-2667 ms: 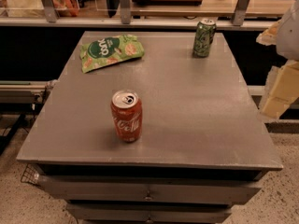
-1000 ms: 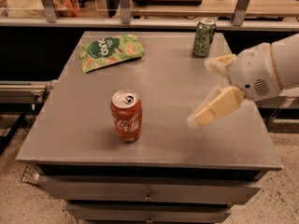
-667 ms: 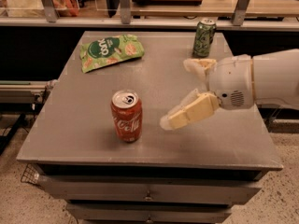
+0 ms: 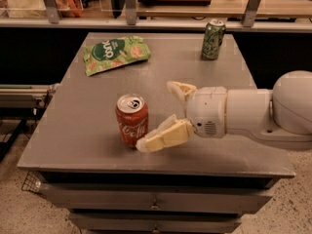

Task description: Pick coke can

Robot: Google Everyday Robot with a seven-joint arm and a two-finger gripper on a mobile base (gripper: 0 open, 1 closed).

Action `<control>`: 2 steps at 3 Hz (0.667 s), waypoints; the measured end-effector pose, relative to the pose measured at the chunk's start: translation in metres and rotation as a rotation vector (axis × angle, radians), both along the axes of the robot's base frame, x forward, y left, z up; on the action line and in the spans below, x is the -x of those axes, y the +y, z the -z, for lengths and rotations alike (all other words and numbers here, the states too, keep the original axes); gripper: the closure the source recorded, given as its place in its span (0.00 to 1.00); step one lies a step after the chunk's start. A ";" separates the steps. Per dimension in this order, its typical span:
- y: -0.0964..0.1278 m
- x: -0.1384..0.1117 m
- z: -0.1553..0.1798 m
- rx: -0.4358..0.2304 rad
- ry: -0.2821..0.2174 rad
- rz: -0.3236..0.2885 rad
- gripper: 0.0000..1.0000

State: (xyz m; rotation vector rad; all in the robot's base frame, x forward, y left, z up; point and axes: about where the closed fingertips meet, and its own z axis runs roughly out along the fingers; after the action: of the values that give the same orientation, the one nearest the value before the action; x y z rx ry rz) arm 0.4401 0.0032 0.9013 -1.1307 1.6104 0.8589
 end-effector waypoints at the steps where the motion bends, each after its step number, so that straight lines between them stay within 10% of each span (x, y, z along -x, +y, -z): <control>1: 0.016 0.001 0.014 -0.031 0.010 0.004 0.00; 2: 0.030 0.002 0.021 -0.068 0.012 0.014 0.00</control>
Offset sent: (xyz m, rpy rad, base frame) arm 0.0002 0.0475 -0.0293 0.1382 0.0189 -0.0370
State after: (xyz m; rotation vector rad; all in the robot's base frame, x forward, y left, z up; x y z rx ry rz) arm 0.4384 0.0336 0.8807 -1.0674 1.5848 0.9067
